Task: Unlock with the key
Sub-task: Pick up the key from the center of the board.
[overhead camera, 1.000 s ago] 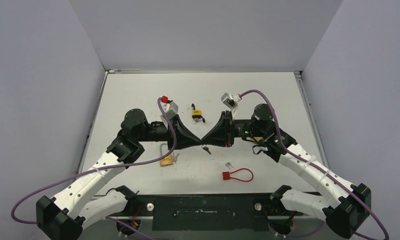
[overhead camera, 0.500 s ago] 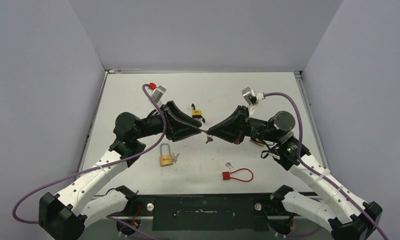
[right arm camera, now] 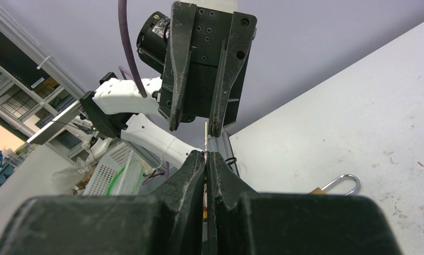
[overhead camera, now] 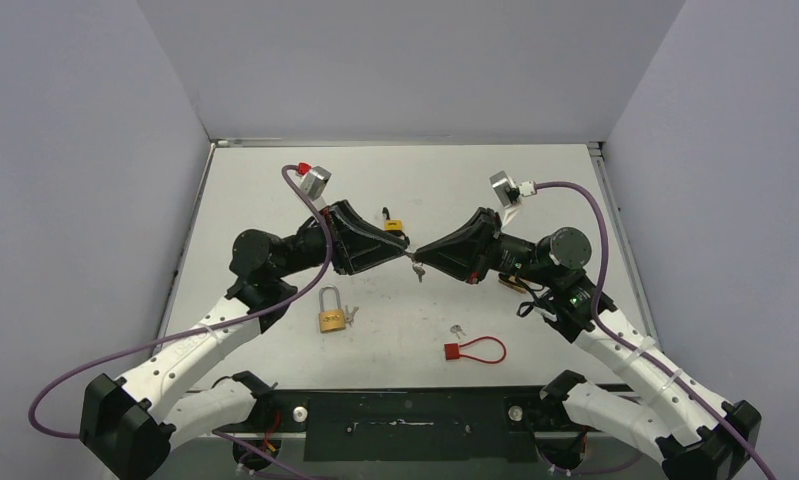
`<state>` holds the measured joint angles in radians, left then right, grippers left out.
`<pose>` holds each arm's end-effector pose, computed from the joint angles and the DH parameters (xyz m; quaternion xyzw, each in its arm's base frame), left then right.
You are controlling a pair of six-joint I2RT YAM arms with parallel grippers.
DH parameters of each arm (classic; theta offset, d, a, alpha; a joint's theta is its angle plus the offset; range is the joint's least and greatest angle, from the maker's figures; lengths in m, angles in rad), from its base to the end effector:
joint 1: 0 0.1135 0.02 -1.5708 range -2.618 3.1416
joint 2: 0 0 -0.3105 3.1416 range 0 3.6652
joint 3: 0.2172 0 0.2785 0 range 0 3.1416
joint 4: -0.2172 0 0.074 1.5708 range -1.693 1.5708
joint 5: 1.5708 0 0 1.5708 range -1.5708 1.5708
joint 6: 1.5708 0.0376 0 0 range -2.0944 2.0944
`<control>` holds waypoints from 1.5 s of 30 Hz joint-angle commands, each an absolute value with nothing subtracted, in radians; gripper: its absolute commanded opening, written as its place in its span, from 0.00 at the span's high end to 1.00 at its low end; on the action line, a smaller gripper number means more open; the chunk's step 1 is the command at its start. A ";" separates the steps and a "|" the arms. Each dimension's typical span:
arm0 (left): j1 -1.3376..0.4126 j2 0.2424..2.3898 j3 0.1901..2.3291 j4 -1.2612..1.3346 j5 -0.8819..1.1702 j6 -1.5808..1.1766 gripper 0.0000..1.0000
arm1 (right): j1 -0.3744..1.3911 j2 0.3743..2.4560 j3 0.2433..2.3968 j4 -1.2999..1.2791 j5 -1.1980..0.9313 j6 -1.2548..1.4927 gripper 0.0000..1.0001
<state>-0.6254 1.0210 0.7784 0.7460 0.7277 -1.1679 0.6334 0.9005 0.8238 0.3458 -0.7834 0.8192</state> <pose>0.1682 -0.1523 0.4204 0.1678 0.5401 -0.7416 0.3608 0.1454 0.1397 0.4226 -0.2505 0.5857 0.6613 0.3961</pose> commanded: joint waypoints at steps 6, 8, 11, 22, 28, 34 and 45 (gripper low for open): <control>-0.652 1.040 0.783 0.803 0.691 -1.161 0.84 | 0.627 0.914 0.814 0.461 -0.755 0.866 1.00; -0.655 1.040 0.788 0.805 0.690 -1.154 0.96 | 0.627 0.915 0.811 0.460 -0.753 0.867 1.00; -0.656 1.039 0.791 0.804 0.684 -1.143 1.00 | 0.626 0.915 0.811 0.451 -0.751 0.867 0.99; -0.657 1.014 0.829 0.717 0.734 -1.017 1.00 | 0.627 0.915 0.813 0.459 -0.775 0.869 0.71; -0.656 1.015 0.834 0.706 0.736 -1.000 1.00 | 0.628 0.923 0.817 0.441 -0.825 0.845 0.73; -0.656 1.014 0.841 0.699 0.738 -0.984 1.00 | 0.629 0.934 0.850 0.320 -0.854 0.771 0.73; -0.656 1.007 0.841 0.681 0.772 -0.947 1.00 | 0.627 0.930 0.868 0.264 -0.833 0.739 0.66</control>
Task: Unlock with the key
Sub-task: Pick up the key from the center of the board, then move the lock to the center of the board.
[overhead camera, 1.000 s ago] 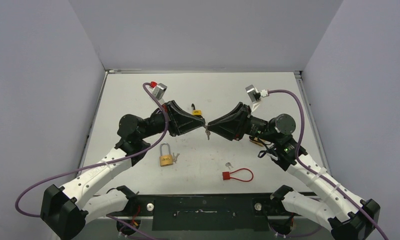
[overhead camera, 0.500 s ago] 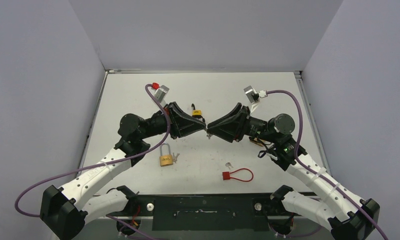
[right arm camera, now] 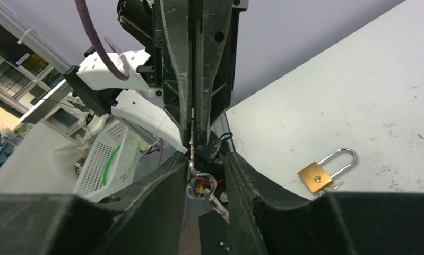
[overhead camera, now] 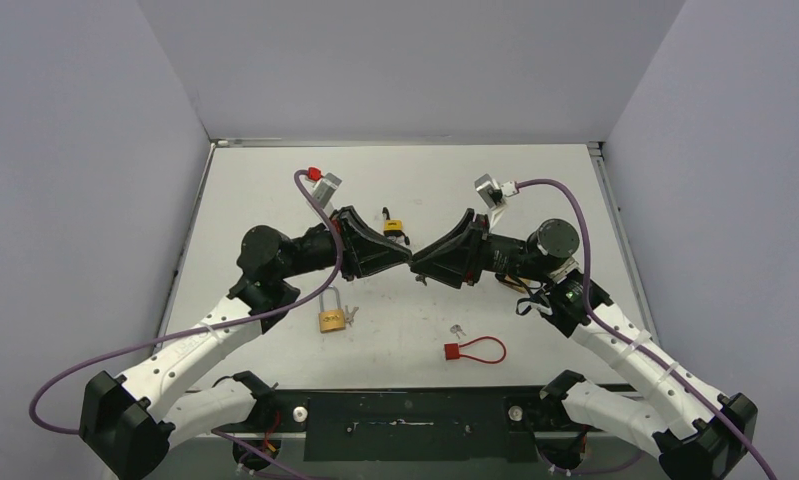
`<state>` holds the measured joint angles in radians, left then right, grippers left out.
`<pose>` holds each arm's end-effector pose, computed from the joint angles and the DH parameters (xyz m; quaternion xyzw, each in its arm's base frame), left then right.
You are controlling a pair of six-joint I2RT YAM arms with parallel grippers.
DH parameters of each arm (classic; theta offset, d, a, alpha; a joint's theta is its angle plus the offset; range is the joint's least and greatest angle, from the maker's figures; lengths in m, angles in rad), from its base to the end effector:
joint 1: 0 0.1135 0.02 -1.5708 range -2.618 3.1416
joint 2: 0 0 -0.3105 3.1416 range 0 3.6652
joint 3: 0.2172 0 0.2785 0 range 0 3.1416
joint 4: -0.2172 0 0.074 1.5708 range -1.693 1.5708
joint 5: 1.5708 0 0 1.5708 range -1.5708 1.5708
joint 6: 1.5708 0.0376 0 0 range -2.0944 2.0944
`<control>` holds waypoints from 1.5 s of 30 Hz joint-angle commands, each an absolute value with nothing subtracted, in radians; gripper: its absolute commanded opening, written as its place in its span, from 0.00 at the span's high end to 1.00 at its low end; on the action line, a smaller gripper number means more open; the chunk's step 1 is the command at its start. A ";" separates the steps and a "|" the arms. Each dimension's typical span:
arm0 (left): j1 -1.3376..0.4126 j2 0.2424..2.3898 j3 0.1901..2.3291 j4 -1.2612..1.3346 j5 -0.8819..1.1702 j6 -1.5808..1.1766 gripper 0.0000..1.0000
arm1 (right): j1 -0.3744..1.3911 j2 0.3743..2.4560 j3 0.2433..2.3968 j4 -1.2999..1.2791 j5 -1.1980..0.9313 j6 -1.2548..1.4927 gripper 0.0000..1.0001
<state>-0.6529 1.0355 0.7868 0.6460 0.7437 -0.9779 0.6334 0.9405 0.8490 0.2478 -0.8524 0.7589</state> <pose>0.1702 -0.1622 0.4111 0.2151 0.5580 -0.7027 0.3854 0.1532 0.1476 0.4146 -0.2765 0.6102 0.6500 0.3588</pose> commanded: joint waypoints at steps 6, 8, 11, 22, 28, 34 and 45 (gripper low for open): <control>-0.656 1.002 0.839 0.649 0.780 -0.923 1.00 | 0.627 0.919 0.861 0.272 -0.827 0.740 0.81; -0.655 1.001 0.835 0.646 0.780 -0.923 1.00 | 0.627 0.916 0.858 0.271 -0.831 0.739 0.89; -0.655 1.002 0.836 0.645 0.773 -0.922 1.00 | 0.627 0.919 0.859 0.269 -0.841 0.738 1.00; -0.649 0.948 0.906 0.344 0.527 -0.752 0.49 | 0.592 0.905 0.852 0.170 -0.752 0.687 1.00; -0.658 0.926 0.942 0.140 0.315 -0.597 0.38 | 0.504 0.914 0.819 0.088 -0.667 0.662 1.00; -0.755 1.020 0.965 0.091 0.165 -0.515 0.32 | 0.377 0.923 0.780 -0.032 -0.481 0.671 1.00; -0.939 1.584 1.260 0.024 -0.107 -0.511 0.13 | 0.246 0.846 0.794 -0.490 0.313 0.683 1.00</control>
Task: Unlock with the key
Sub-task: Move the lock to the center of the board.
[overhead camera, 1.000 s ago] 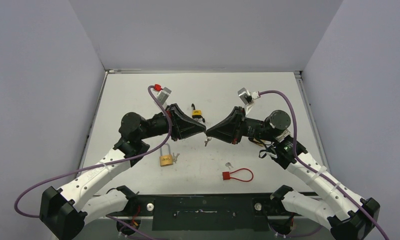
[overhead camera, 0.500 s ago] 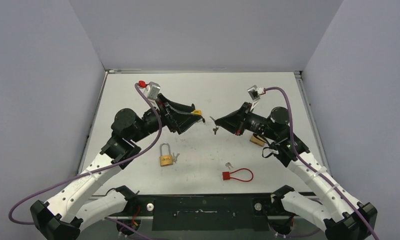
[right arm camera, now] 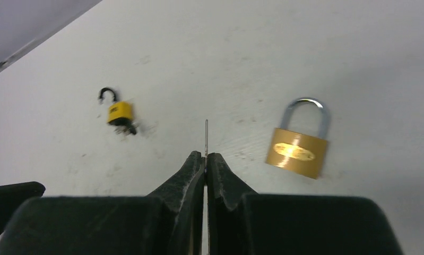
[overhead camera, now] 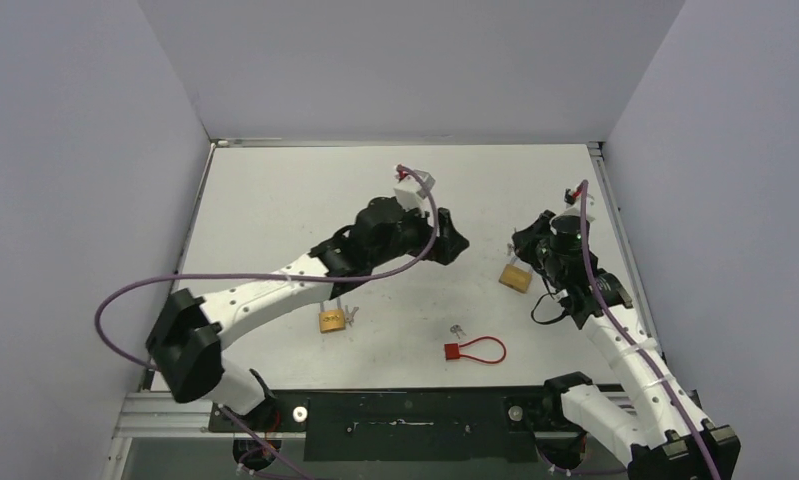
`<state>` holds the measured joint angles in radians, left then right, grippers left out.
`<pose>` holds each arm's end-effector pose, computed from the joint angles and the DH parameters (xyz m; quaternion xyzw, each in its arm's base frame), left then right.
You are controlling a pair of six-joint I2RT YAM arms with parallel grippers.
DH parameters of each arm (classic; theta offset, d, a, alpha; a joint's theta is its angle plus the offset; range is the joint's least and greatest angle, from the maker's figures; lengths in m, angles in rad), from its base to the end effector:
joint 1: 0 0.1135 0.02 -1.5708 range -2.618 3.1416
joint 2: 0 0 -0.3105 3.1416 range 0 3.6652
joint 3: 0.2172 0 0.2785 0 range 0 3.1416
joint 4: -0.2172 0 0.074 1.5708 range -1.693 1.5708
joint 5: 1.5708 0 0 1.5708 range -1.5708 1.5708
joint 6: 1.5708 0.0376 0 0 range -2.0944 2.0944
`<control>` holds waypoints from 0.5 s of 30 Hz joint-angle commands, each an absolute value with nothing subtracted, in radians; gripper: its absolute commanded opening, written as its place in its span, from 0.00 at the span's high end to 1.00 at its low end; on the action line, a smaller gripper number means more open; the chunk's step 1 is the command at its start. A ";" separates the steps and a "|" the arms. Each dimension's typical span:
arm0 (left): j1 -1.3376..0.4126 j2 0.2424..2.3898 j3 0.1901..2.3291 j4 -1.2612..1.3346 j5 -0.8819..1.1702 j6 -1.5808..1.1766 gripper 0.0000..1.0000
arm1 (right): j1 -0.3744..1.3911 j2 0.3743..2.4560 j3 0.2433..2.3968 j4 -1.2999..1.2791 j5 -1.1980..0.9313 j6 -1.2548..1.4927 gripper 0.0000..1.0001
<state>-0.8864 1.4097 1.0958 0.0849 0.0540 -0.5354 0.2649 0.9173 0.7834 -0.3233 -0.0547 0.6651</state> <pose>0.2235 -0.2771 0.3678 0.1532 0.7680 -0.4215 0.4571 0.2010 0.0567 0.3340 0.1545 0.8346 0.2576 0.4618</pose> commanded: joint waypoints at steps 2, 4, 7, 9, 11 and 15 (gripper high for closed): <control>-0.967 1.722 1.355 -0.026 -0.148 -0.498 0.07 | 0.236 0.814 0.790 -0.546 0.405 0.712 1.00; -0.987 1.837 1.447 -0.069 -0.165 -0.490 0.03 | 0.226 0.780 0.782 -0.598 0.473 0.736 1.00; -1.010 1.978 1.594 -0.127 -0.174 -0.485 0.03 | 0.213 0.735 0.769 -0.663 0.540 0.779 1.00; -1.016 2.057 1.667 -0.152 -0.166 -0.488 0.03 | 0.206 0.702 0.757 -0.691 0.571 0.802 1.00; -1.021 2.127 1.736 -0.173 -0.147 -0.491 0.03 | 0.202 0.675 0.743 -0.709 0.590 0.821 1.00; -1.040 2.256 1.878 -0.216 -0.143 -0.519 0.03 | 0.198 0.640 0.724 -0.732 0.597 0.847 1.00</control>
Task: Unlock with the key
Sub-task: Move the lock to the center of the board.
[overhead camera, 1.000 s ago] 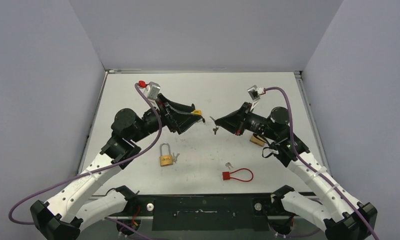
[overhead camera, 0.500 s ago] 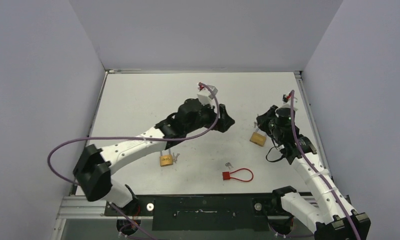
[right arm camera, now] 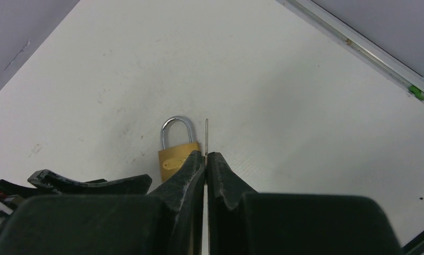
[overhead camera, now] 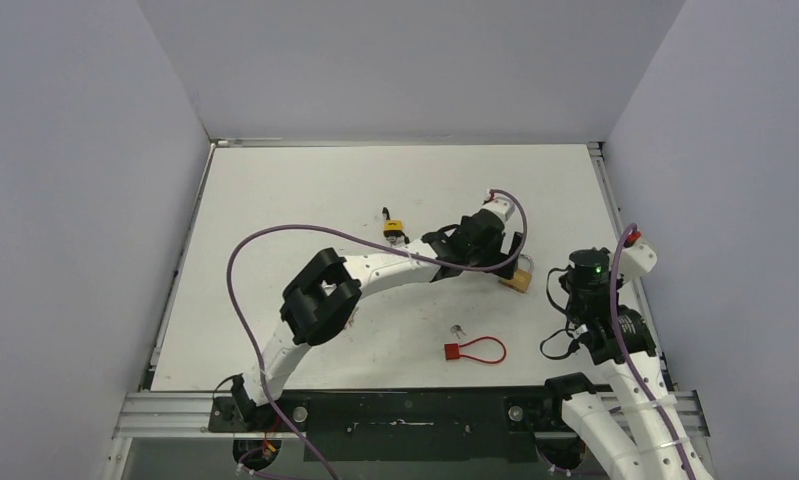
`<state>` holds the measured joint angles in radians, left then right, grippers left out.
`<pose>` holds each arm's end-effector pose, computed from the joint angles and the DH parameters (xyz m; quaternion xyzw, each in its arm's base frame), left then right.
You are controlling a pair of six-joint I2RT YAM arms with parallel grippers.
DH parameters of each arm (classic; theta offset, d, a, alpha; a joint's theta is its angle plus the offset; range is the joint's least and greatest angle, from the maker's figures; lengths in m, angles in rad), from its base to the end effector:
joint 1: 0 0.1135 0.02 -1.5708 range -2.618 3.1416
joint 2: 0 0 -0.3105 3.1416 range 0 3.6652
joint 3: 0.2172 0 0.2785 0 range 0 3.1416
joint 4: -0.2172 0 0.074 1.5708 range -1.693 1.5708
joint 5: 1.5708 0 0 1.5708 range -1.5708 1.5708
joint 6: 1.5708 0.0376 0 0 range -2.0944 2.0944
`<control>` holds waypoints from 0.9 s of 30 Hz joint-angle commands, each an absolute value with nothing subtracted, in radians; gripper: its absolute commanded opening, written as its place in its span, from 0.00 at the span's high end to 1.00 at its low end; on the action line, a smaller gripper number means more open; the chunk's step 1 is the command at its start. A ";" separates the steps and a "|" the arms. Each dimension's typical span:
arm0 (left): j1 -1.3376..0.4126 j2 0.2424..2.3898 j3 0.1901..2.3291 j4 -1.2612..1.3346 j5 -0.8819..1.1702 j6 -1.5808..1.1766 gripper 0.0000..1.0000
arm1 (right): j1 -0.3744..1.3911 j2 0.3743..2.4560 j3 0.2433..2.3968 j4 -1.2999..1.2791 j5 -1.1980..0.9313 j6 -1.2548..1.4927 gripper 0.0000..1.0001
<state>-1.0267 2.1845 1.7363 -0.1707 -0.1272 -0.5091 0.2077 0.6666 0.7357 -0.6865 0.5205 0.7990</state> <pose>0.2943 -0.4772 0.2390 0.1989 0.8650 -0.2770 0.3682 0.1311 0.0085 0.3224 0.3631 0.7869 0.0136 0.4987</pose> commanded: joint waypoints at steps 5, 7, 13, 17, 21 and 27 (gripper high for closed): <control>-1.068 2.365 1.966 -0.266 -0.196 -0.567 0.03 | 0.196 0.622 0.716 -0.750 0.566 0.869 1.00; -1.088 2.396 1.998 -0.279 -0.217 -0.553 0.03 | 0.195 0.618 0.710 -0.748 0.554 0.873 1.00; -1.126 2.459 2.052 -0.287 -0.236 -0.551 0.03 | 0.194 0.615 0.700 -0.747 0.534 0.877 1.00; -1.128 2.499 2.086 -0.309 -0.259 -0.561 0.03 | 0.195 0.606 0.696 -0.748 0.536 0.874 1.00; -1.136 2.558 2.194 -0.410 -0.305 -0.576 0.07 | 0.194 0.607 0.709 -0.756 0.534 0.869 1.00; -1.138 2.670 2.430 -0.656 -0.347 -0.579 0.12 | 0.195 0.577 0.730 -0.775 0.538 0.859 1.00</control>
